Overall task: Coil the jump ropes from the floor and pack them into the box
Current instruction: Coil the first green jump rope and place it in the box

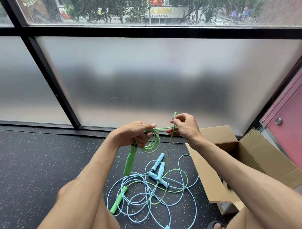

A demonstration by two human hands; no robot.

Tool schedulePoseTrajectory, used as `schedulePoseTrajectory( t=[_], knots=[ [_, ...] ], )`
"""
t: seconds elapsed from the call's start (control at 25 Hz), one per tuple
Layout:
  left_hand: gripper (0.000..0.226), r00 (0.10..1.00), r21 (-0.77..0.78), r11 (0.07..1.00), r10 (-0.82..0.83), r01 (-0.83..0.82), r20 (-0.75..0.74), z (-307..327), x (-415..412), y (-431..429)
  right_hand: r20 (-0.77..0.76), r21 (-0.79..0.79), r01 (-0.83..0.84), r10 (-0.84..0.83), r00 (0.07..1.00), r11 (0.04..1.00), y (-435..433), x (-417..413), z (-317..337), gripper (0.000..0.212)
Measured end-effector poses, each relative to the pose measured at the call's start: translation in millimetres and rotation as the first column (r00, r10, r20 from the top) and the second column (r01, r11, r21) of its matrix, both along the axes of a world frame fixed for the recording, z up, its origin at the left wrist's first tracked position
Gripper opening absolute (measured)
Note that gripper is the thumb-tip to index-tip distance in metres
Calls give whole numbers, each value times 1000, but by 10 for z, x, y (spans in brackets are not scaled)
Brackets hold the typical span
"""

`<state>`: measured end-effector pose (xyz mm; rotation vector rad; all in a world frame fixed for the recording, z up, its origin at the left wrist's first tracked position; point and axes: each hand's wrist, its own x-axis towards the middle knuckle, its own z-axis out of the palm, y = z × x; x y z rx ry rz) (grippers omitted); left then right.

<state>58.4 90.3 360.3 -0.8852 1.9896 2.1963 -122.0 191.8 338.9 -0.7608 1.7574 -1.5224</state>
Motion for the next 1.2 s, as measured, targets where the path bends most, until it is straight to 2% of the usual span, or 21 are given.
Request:
schedulePoseTrajectory(
  t=[0.12,0.24,0.36,0.52,0.6,0.64,0.68,0.76,0.84,0.96,1.04,1.12,1.2],
  knots=[
    [48,988,172,984,69,-46,-135,66,12,-10,-95,37,142,-138,986,989,-21,-78,-60,11],
    [49,898,363,904,338,-226,-282,136,39,-82,-305,159,226,-170,937,961,-24,-222,-133,21],
    [50,757,494,805,537,-328,-372,149,69,-178,-454,307,114,40,890,945,24,-227,-162,34],
    [51,686,571,739,623,-358,-376,122,55,-202,-541,404,-77,306,783,911,31,-53,-222,16],
    [51,607,593,665,718,-453,-341,91,39,-229,-553,405,-129,355,754,905,31,-19,-269,4],
    [52,561,594,618,767,-516,-312,68,44,-252,-560,386,-144,355,749,911,27,-8,-284,7],
    [52,527,570,582,802,-580,-283,44,48,-278,-550,351,-158,339,763,923,15,-5,-292,8],
    [50,509,427,572,820,-700,-262,-7,54,-295,-439,238,-241,325,837,941,18,22,-251,5],
    [49,533,222,588,804,-778,-262,-74,34,-290,-291,137,-353,378,879,925,26,61,-182,17],
    [52,575,-29,586,783,-810,-239,-183,-17,-286,-102,11,-481,479,872,877,60,189,-51,26],
    [52,625,-117,616,753,-779,-203,-215,-34,-283,38,-116,-415,422,906,902,51,248,8,21],
    [52,700,-135,687,695,-714,-162,-207,-50,-246,112,-169,-240,261,959,956,25,198,44,12],
    [53,779,-133,768,614,-626,-126,-167,-54,-179,10,-108,-127,129,992,986,5,84,33,6]
  ],
)
